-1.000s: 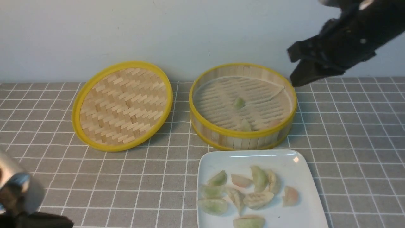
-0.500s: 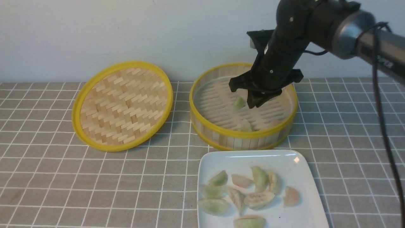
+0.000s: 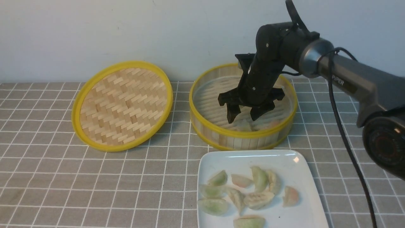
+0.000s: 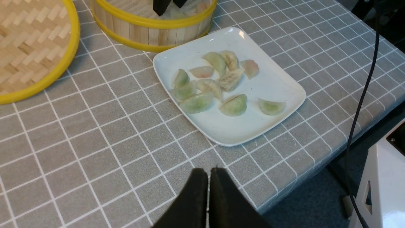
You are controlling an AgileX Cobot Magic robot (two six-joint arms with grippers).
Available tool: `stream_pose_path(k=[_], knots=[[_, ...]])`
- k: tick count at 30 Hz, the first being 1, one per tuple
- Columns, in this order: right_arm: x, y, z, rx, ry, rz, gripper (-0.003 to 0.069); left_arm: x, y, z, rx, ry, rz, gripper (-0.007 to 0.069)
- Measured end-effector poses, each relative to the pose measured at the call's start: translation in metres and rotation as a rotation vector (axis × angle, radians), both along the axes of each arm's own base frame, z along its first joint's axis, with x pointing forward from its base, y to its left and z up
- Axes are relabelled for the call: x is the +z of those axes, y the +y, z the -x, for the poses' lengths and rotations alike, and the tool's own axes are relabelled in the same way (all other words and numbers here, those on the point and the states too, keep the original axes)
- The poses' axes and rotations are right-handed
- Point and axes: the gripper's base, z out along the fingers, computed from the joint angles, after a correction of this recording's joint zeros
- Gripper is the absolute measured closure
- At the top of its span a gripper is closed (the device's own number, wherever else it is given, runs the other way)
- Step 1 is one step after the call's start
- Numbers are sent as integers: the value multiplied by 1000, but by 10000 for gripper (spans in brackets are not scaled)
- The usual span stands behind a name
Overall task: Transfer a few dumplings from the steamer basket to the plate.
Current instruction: Use the right arm to grab a dumpling from inside the steamer, then use the right arm to put the dumpling into the plate
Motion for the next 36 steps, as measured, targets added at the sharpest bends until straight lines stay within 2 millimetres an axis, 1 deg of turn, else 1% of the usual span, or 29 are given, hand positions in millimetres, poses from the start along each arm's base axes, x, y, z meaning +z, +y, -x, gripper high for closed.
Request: stream_pose_path(k=[2,3,5,6,8,9,10,11,13,15,18,21,22,23,24,25,26,27,31,33,36], knots=[[-7,-2,2,-1,14,16,160,0,0,0,2,3,3,629],[-8,-2,3,-1,16,17,160,0,0,0,2,3,4,629],[-8,-4,4,3,12,33,190,0,0,0,3,5,5,629],[-8,-5,3,8,7,42,221,0,0,0,3,4,6,629],[-8,-6,3,19,0,56,307,1,0,0,5,-2,10,629],[-8,-6,3,23,-3,64,384,1,0,-1,8,-7,8,629],[-8,-6,3,23,-3,65,384,1,0,-1,8,-7,9,629],[-8,-7,3,25,-5,68,511,1,1,-1,14,-15,5,629],[-1,-7,4,28,-23,62,567,2,1,-2,19,-23,4,629],[5,-8,6,38,-25,63,569,2,1,-2,22,-25,1,629],[31,-10,12,47,-63,48,569,2,1,-3,23,-28,1,629],[63,-15,24,49,-108,31,569,2,1,-3,25,-29,-1,629],[63,-16,26,50,-107,32,569,2,1,-3,25,-29,-1,629],[81,-21,37,59,-128,26,569,2,1,-3,25,-29,-1,629],[80,-21,38,60,-122,29,569,2,1,-3,25,-29,-1,629],[92,-26,51,65,-127,28,569,2,1,-3,25,-30,-1,629],[100,-30,59,66,-134,26,569,2,1,-3,25,-30,-1,629],[105,-33,68,67,-131,28,569,2,1,-3,25,-31,0,629],[106,-47,104,74,-70,31,569,3,1,-4,28,-46,12,629],[96,-53,126,83,-8,29,569,5,1,-4,28,-62,22,629],[76,-60,148,80,83,31,569,7,0,-5,29,-82,32,629]])
